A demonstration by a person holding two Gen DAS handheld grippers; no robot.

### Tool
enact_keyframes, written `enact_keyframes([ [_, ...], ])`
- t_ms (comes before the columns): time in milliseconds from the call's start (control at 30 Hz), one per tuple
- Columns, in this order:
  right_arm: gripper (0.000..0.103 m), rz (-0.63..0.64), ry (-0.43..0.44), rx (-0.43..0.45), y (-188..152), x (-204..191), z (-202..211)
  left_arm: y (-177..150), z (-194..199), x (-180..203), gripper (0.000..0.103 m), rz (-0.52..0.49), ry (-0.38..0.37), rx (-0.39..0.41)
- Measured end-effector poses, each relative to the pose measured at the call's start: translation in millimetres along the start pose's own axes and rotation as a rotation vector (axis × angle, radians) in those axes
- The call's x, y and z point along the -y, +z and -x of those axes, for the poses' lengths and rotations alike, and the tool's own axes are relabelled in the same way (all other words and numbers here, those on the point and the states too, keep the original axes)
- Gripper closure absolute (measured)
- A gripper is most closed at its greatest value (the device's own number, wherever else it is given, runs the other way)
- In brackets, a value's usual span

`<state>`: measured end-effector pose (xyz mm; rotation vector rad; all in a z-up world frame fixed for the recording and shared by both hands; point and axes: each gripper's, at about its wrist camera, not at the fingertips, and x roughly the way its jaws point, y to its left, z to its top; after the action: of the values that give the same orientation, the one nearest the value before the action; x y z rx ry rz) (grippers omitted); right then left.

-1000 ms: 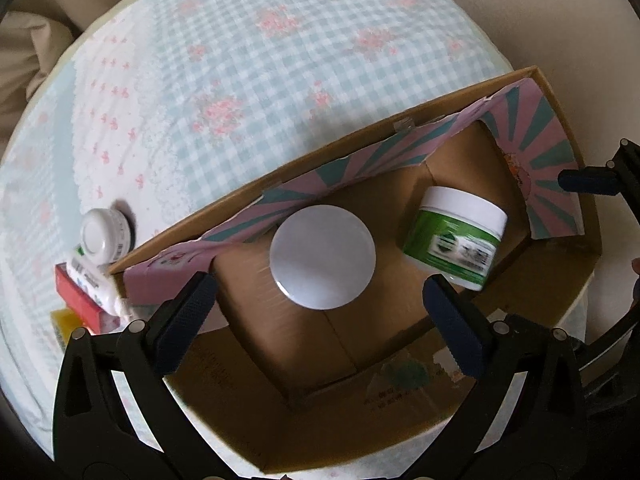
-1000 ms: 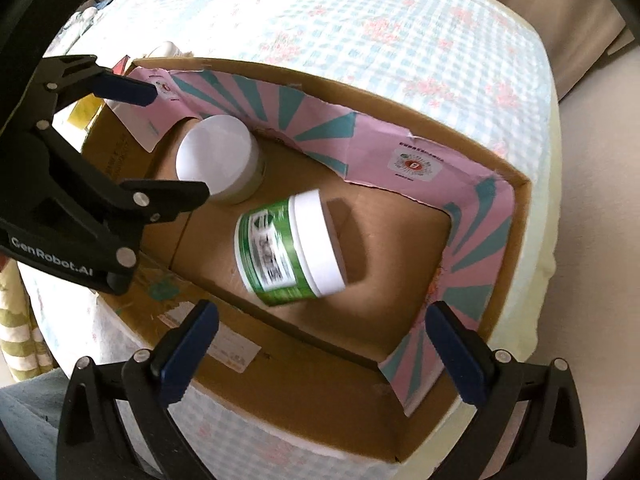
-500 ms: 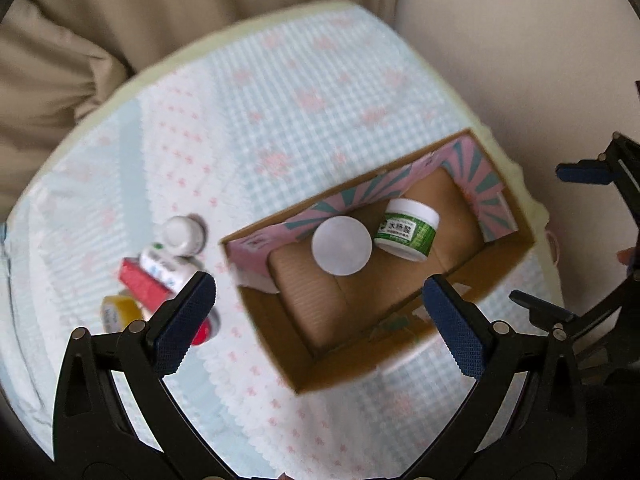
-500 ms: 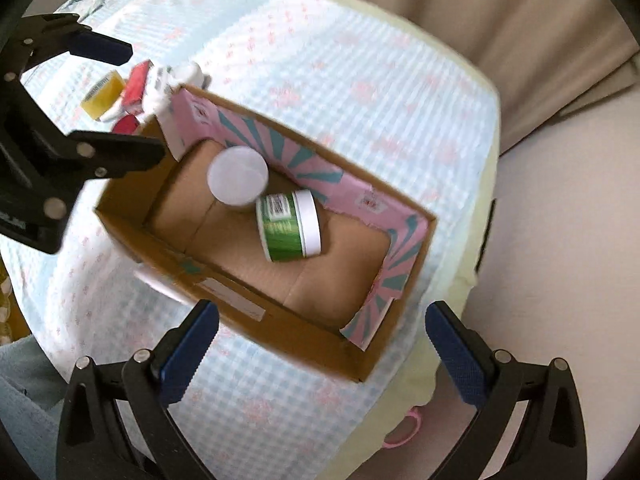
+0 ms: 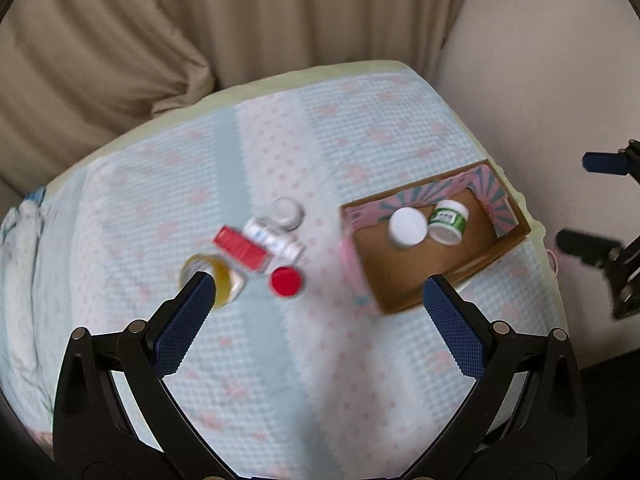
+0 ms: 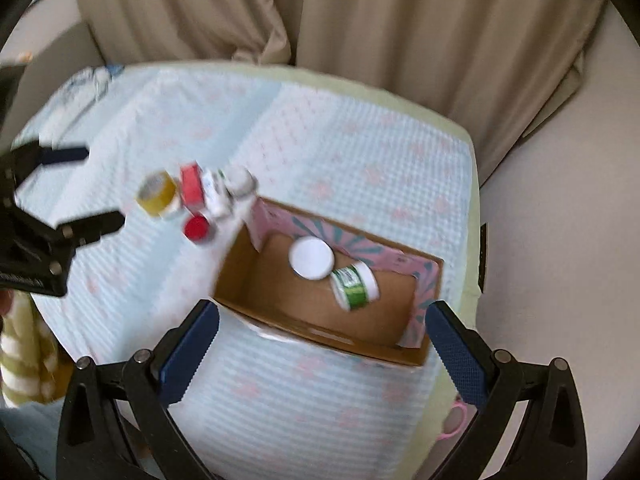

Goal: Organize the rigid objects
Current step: 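Move both tools back toward the remaining items on the bed, then grasp the yellow tape roll with the left tool while the right tool grasps the red lid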

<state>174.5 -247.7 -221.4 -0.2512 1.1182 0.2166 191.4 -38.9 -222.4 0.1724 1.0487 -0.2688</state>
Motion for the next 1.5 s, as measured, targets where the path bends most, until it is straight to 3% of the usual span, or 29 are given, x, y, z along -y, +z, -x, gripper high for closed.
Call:
enact_keyframes([
  [167, 0.000, -0.084, 0.009, 0.045, 10.0, -51.0, 23.4, -41.8, 21.6, -72.9, 0.000, 0.057, 0.004, 0.016],
  [367, 0.000, -0.176, 0.015, 0.108, 24.8, -117.2, 21.9, -77.6, 26.9, -153.9, 0.000, 0.113, -0.014, 0.021],
  [700, 0.000, -0.230, -0.016, 0.156, 49.1, -199.9, -23.1, -105.6, -15.0, -244.7, 0.000, 0.132, -0.072, 0.014],
  [1033, 0.000, -0.316, -0.028, 0.050, 53.3, -224.8, -128.0, -110.5, -119.3, -261.1, 0.000, 0.140, -0.169, -0.037],
  [1267, 0.000, -0.392, -0.084, 0.009, 43.4, -222.4, -203.6, -112.8, -213.0, -245.8, 0.000, 0.143, -0.217, -0.059],
  [1500, 0.000, -0.503, -0.126, 0.014, 27.4, -214.7, -273.8, -114.4, -283.6, -246.2, 0.000, 0.244, -0.242, -0.044],
])
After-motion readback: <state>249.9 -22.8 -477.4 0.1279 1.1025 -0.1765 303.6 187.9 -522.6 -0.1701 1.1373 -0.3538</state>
